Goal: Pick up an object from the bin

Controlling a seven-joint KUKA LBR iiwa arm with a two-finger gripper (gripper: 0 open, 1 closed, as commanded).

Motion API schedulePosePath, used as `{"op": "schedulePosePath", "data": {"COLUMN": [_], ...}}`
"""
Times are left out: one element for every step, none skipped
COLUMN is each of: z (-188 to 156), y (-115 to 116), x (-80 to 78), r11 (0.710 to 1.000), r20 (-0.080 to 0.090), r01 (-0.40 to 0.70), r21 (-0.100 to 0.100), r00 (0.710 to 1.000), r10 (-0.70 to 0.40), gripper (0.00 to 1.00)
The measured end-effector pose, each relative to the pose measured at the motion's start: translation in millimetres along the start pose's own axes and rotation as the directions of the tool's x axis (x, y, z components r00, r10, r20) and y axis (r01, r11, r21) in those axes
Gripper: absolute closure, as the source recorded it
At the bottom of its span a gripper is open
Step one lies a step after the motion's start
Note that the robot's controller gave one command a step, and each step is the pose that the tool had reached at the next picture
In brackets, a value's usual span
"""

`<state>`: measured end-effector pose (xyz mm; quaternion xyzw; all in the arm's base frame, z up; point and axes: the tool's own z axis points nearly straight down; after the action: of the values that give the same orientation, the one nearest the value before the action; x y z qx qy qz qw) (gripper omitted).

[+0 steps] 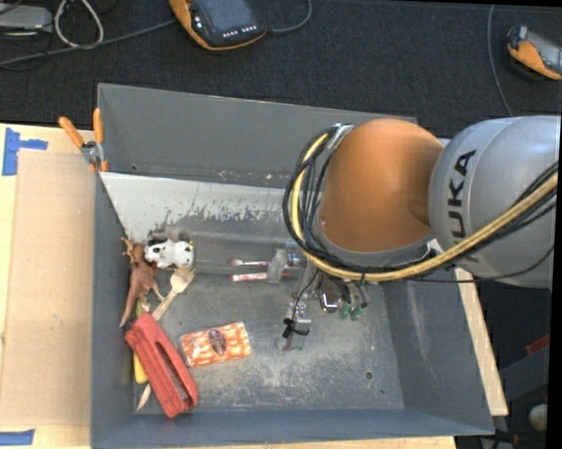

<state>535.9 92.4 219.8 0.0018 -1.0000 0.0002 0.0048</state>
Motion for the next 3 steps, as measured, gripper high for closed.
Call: {"op": "schedulePosePath", "data": {"z": [-4.4,70.3,144.3], "y": [-0.6,24.5,26.9], "x": [-1.5,-15.7,13.9], "r11": [1.000,0.996,1.000], "r20": [0.008,0.012,0.017], "r01": [-0.003,0.088,-0.018], "r21": [-0.001,-0.001,-0.002], "r00": [1.000,0.996,1.000], "r10": [0.003,-0.088,0.018], "gripper": [0.00,0.00,0.00]}}
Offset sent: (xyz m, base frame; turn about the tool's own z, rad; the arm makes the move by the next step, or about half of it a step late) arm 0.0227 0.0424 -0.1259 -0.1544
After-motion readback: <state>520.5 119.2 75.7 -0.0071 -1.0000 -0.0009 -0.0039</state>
